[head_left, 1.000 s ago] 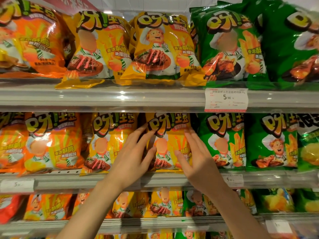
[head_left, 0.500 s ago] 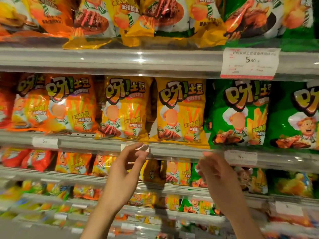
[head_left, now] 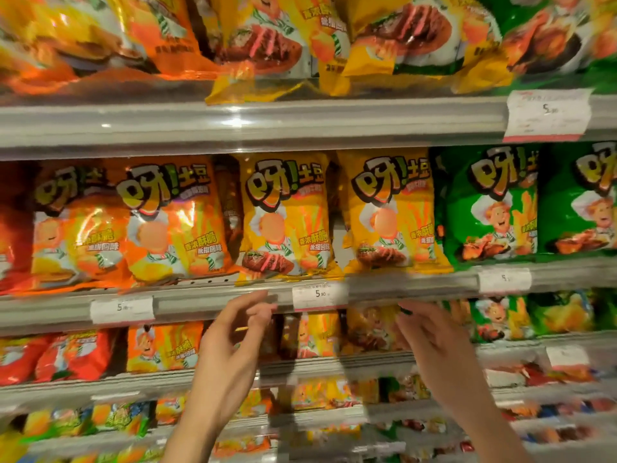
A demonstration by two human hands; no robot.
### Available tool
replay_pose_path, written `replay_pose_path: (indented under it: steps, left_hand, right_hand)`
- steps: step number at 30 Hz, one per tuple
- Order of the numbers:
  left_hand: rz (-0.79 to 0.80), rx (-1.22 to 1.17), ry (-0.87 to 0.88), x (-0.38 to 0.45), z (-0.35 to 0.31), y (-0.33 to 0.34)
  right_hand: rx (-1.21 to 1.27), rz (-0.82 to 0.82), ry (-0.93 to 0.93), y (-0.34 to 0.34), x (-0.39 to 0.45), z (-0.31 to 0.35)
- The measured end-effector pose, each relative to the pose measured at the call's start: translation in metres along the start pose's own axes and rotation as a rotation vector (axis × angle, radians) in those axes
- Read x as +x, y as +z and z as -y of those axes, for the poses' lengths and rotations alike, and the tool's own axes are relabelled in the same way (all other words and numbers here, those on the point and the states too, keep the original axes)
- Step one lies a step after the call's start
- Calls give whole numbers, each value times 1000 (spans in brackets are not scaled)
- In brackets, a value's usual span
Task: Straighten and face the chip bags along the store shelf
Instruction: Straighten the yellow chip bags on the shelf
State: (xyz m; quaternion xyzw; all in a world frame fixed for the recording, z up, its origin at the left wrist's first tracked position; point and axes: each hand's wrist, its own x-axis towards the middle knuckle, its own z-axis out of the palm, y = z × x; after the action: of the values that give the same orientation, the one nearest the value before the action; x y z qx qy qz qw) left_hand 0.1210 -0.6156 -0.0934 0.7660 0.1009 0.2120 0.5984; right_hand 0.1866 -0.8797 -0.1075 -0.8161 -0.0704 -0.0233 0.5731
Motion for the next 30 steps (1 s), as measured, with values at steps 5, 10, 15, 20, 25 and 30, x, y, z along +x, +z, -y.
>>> replay_pose_path:
  steps: [5,10,15,20,25,30]
  left_hand:
    - [13,-18,-39,15,7,-53]
    - [-7,-15,-25,29,9,-84]
    - [-19,58,47,39,-3,-94]
    - [-2,111,128,63,-32,-75]
    - [17,179,132,97,-57,-30]
    - [53,139,-30,129,-70,3]
  right_hand:
    - [49,-30,44,43,-13,28]
    - [78,-67,31,60,-13,42]
    - [33,-88,-107,58,18,56]
    - [28,-50,-224,58,59,85]
    - [86,35,-187,81,103,112]
    - [-93,109,-26,104,128,128]
